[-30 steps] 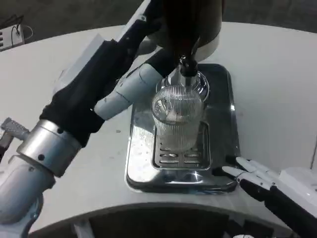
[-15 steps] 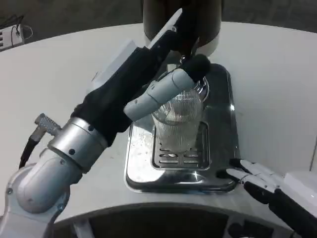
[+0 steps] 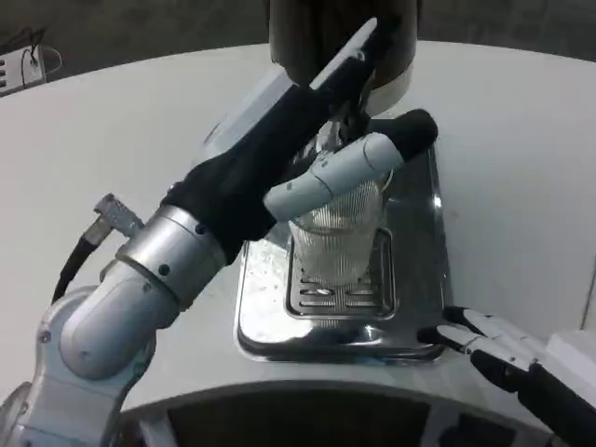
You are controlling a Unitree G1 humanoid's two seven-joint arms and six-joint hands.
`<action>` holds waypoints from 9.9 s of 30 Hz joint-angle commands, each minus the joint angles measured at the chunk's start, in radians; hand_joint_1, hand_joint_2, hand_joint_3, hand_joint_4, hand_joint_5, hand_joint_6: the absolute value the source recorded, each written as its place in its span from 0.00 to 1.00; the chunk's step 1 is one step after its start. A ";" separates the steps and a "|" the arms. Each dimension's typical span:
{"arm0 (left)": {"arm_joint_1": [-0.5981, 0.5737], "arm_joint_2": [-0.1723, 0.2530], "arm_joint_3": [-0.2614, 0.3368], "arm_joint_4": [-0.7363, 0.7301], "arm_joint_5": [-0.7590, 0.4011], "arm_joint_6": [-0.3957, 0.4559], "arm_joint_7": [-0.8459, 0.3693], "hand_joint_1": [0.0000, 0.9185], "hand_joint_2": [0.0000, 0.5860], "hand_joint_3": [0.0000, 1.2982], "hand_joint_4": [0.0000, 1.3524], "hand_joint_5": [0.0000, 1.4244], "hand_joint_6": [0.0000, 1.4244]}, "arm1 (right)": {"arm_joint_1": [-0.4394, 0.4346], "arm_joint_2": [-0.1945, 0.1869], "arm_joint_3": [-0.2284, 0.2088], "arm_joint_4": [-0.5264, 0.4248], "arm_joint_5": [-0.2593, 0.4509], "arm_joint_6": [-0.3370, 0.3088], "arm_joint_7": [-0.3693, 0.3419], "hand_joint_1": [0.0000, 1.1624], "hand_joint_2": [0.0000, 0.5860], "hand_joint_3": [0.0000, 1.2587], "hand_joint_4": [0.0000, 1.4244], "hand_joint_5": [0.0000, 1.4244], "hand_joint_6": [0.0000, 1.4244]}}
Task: Grasp the cup under the faucet to collect the drink, then remove the cup.
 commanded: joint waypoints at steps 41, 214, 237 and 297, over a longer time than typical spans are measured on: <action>-0.107 0.140 -0.122 0.109 0.243 -0.108 -0.215 0.00 0.07 0.00 0.00 0.00 0.08 | -0.089 0.157 -0.011 0.133 0.270 0.161 -0.130 0.55 0.48 0.00 0.00 0.09 0.09; 0.561 0.226 0.331 -0.003 0.176 -0.192 -0.068 0.00 0.10 0.06 0.00 0.05 0.13 | -0.765 0.509 0.405 0.919 0.105 0.015 -0.643 0.62 0.42 0.00 0.05 0.10 0.07; 0.638 0.305 0.397 -0.011 0.126 -0.227 -0.114 0.00 0.11 0.06 0.00 0.04 0.13 | -0.801 0.588 0.441 1.011 0.081 -0.010 -0.748 0.63 0.40 0.01 0.09 0.14 0.09; 0.586 0.314 0.347 0.047 0.133 -0.238 -0.109 0.00 0.11 0.07 0.01 0.05 0.12 | -0.732 0.705 0.443 1.038 0.145 -0.158 -1.101 0.77 0.38 0.65 0.75 0.87 0.98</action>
